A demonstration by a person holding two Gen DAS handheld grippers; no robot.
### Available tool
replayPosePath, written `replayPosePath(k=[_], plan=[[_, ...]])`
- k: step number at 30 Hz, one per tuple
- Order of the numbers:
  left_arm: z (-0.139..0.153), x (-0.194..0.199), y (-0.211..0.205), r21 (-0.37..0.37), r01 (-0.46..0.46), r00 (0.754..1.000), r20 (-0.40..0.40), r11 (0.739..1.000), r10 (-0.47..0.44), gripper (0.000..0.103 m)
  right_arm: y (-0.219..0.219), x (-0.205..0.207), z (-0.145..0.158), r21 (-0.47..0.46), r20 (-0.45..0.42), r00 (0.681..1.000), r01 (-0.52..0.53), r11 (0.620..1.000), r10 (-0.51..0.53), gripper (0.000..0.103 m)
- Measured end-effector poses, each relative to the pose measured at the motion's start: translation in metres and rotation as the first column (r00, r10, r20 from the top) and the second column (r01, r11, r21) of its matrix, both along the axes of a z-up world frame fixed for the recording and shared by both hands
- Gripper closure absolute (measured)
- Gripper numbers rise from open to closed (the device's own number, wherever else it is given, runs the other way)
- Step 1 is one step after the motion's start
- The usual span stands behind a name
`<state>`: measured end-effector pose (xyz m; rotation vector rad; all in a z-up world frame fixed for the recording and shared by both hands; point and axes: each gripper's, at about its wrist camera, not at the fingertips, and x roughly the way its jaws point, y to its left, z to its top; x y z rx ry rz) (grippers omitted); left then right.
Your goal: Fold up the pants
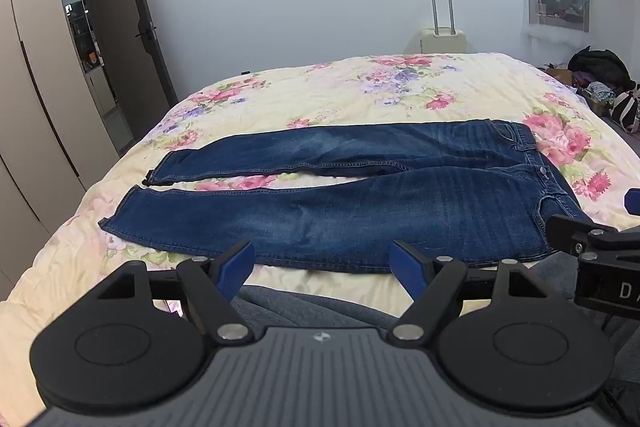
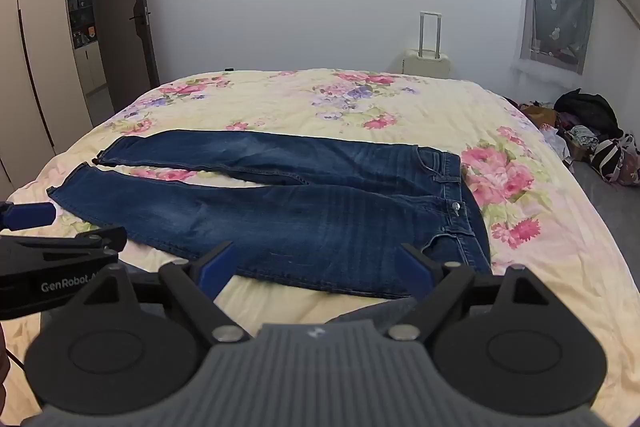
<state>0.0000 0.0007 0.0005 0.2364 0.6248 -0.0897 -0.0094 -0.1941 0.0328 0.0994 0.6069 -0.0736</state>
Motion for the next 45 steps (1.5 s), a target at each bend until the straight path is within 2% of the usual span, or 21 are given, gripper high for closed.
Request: replayPosePath(k=[9, 15, 45], plan=[[-0.005, -0.009, -0.013, 0.003, 0.011, 1.000, 0.011, 1.000, -0.011, 0.013, -0.001, -0.001, 0.001, 0.000, 0.008, 1.000, -0.001, 1.000, 0.001, 0.021], [0.000, -0.002, -0.005, -0.013, 0.018, 1.000, -0.010, 1.000, -0.018, 0.013, 0.000, 0.001, 0.002, -0.001, 0.008, 1.000, 0.000, 1.000, 0.000, 0.021], [0.000, -0.001, -0.004, -0.021, 0.020, 1.000, -0.015, 1.000, -0.020, 0.014, -0.003, -0.001, 0.003, -0.006, 0.007, 1.000, 0.003, 1.000, -0.003, 0.021]])
